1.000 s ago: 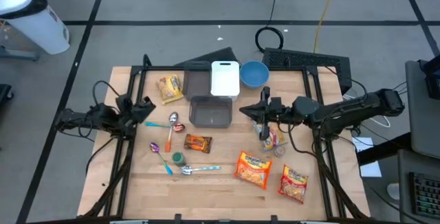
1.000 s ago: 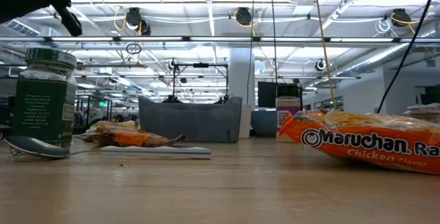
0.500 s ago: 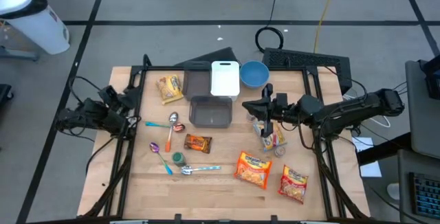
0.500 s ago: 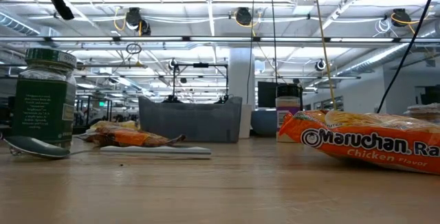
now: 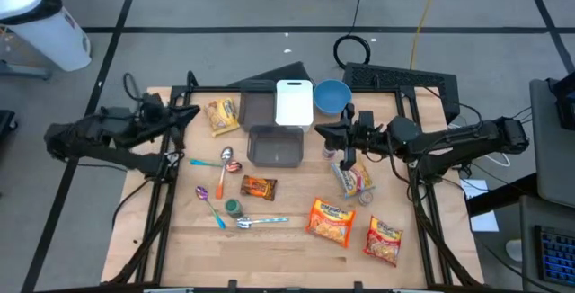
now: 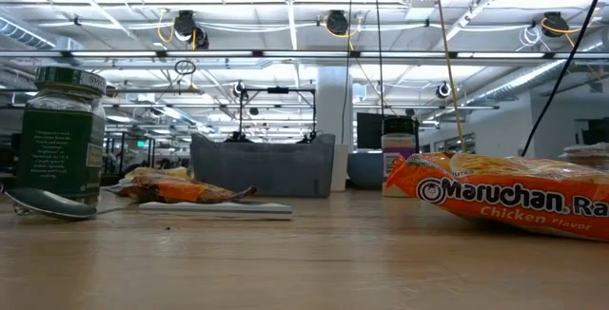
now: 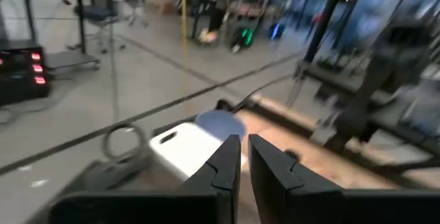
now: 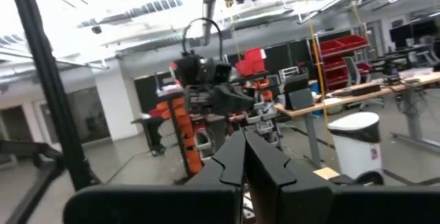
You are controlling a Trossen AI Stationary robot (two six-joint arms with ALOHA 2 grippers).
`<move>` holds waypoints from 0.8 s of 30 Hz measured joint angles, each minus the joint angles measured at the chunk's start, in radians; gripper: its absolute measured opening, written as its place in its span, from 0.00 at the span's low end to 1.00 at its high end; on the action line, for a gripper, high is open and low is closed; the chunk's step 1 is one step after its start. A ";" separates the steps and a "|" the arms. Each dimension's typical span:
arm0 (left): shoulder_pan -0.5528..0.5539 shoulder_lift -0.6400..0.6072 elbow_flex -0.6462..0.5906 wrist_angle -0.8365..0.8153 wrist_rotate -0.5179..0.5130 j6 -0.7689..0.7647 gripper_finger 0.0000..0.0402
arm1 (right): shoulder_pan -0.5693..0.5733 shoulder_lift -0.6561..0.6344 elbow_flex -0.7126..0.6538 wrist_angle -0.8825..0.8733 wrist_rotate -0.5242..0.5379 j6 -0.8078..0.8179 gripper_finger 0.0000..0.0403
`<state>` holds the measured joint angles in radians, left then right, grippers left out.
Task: Pick & Place Food Item
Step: Put the orange spoon into the bottom black bin
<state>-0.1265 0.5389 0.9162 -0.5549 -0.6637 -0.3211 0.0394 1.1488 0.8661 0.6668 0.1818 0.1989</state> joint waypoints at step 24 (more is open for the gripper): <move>0.081 0.441 0.290 0.105 0.338 0.244 0.09 | -0.062 0.150 0.468 -0.673 -0.131 0.025 0.00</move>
<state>-0.0452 0.9801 1.2064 -0.4503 -0.3261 -0.0774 -0.0223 1.2987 1.3343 -0.0060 0.0507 0.2237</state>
